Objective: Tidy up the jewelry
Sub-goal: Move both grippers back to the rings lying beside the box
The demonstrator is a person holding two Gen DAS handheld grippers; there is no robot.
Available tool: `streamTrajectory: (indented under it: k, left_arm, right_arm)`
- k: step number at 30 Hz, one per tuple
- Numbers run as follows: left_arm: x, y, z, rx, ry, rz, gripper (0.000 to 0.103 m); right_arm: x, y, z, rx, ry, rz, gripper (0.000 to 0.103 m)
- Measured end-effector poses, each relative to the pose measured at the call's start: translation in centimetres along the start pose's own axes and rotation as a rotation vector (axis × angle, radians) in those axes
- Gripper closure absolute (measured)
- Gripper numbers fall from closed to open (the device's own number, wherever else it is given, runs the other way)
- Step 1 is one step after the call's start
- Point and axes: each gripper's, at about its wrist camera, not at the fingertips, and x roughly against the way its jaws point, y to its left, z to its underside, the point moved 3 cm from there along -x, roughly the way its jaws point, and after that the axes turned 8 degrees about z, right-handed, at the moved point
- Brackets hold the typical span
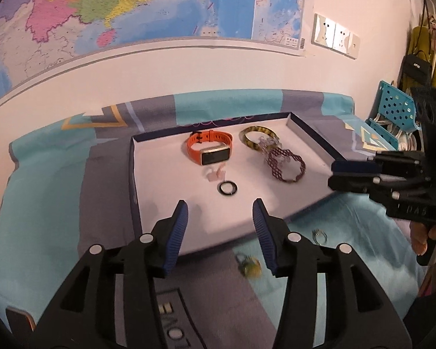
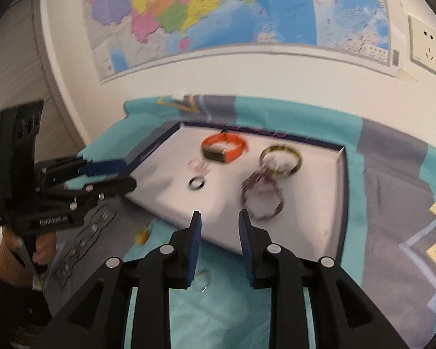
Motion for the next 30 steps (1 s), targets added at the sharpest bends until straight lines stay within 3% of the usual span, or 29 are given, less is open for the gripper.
streamTrajectory:
  k: [11,30]
  left_arm:
    - [0.5,-1.2,3.5,0.003,0.041,0.027,0.055]
    - [-0.6,-2.2,5.6,0.012,0.098,0.042,0.055]
  right_arm:
    - [-0.1,1.5,3.9,-0.028,0.073,-0.032,0.076]
    - [-0.9,2.6,5.1,-0.032,0.106,-0.038,0.076]
